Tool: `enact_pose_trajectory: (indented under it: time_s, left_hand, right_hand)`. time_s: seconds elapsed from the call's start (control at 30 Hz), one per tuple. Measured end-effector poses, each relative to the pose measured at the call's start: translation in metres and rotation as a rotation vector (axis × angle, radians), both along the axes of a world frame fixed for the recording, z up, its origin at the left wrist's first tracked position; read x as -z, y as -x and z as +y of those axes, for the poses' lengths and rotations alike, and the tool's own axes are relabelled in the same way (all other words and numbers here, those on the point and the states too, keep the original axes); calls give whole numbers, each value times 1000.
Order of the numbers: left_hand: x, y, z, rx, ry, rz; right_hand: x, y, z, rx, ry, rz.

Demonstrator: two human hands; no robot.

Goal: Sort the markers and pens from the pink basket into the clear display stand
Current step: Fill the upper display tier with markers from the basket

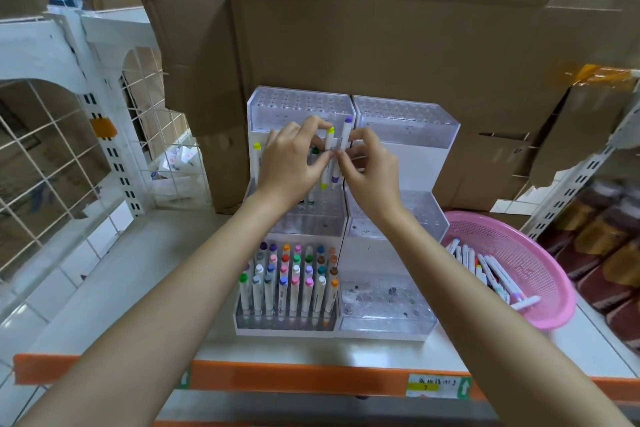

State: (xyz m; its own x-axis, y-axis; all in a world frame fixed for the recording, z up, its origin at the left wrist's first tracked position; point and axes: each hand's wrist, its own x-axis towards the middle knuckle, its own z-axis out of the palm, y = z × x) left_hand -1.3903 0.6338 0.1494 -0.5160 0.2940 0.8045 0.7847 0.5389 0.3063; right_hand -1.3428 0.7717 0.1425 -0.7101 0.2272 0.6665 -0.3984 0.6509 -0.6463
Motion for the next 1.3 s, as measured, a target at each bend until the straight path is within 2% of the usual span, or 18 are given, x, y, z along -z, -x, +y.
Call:
enact_pose_trajectory:
  time_s: [0.17, 0.5, 0.8, 1.07, 1.3]
  left_hand:
    - [-2, 2, -2, -3, 46, 4]
    - [11, 3, -6, -61, 232, 127]
    - [11, 4, -7, -108, 293, 209]
    - [11, 1, -9, -87, 271, 166]
    - [9, 2, -13, -92, 261, 122]
  right_hand:
    - [1, 1, 0, 6, -1, 14]
    - [5, 1, 2, 34, -40, 35]
    - [10, 1, 3, 54, -54, 10]
    - [11, -6, -3, 58, -103, -71]
    - [9, -7, -5, 59, -192, -44]
